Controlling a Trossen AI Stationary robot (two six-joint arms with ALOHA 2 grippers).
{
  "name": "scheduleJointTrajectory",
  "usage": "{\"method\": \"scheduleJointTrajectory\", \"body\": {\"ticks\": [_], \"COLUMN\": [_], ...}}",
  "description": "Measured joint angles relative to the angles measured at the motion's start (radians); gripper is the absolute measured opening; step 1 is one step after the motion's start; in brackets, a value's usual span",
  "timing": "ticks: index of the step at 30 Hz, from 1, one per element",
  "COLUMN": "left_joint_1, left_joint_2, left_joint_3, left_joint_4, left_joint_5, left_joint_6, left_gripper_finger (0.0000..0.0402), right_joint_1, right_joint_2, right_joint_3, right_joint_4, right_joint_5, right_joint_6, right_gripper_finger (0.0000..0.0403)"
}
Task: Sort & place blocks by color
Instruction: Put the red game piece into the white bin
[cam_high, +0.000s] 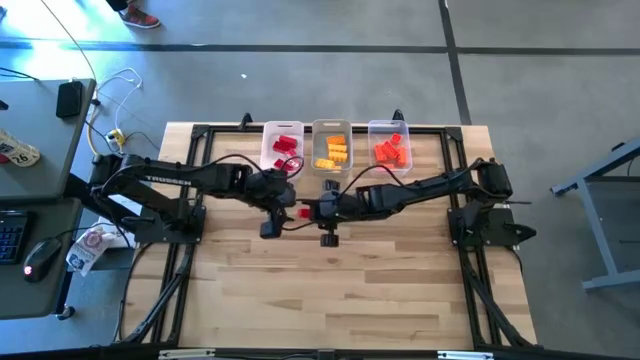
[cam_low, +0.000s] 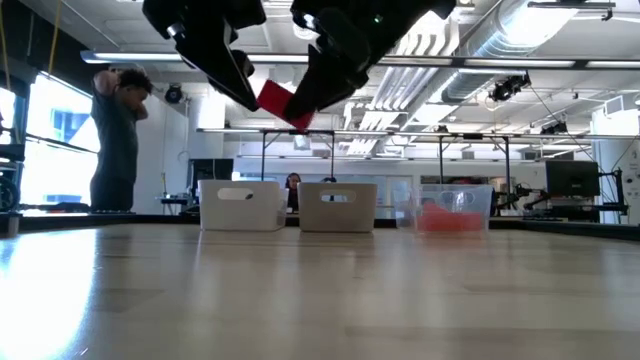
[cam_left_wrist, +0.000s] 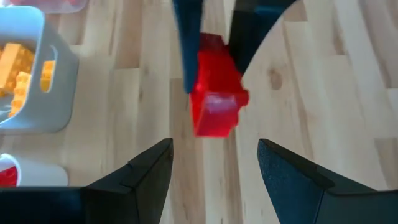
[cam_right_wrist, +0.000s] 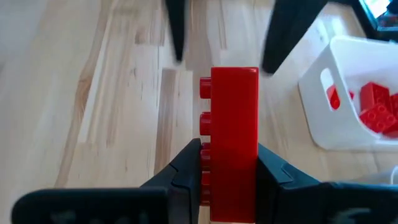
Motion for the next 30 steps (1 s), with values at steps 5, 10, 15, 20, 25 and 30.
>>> {"method": "scheduleJointTrajectory", "body": {"ticks": [5,10,15,20,25,30], "left_joint_1": [-0.019,-0.025,-0.025,-0.025,-0.026,-0.026], "left_joint_2": [0.000,0.000,0.000,0.000,0.000,0.000], "left_joint_3": [0.000,0.000,0.000,0.000,0.000,0.000], "left_joint_4": [0.043,0.131,0.126,0.118,0.117,0.117], "left_joint_5": [-0.004,-0.018,-0.079,-0.101,-0.097,-0.097], "left_joint_6": [0.000,-0.011,-0.026,-0.026,0.017,0.048], "left_gripper_finger": [0.0220,0.0220,0.0208,0.0157,0.0086,0.0065], "right_joint_1": [-0.002,-0.002,-0.002,-0.003,-0.003,-0.003], "right_joint_2": [-0.001,-0.002,-0.002,-0.002,-0.002,-0.002], "right_joint_3": [0.000,0.000,0.000,0.000,0.000,0.000], "right_joint_4": [0.072,0.112,0.114,0.114,0.114,0.113], "right_joint_5": [-0.006,-0.010,-0.010,-0.005,-0.006,-0.010], "right_joint_6": [0.000,0.000,0.010,0.012,0.011,0.012], "right_gripper_finger": [0.0073,0.0073,0.0073,0.0073,0.0074,0.0089]}}
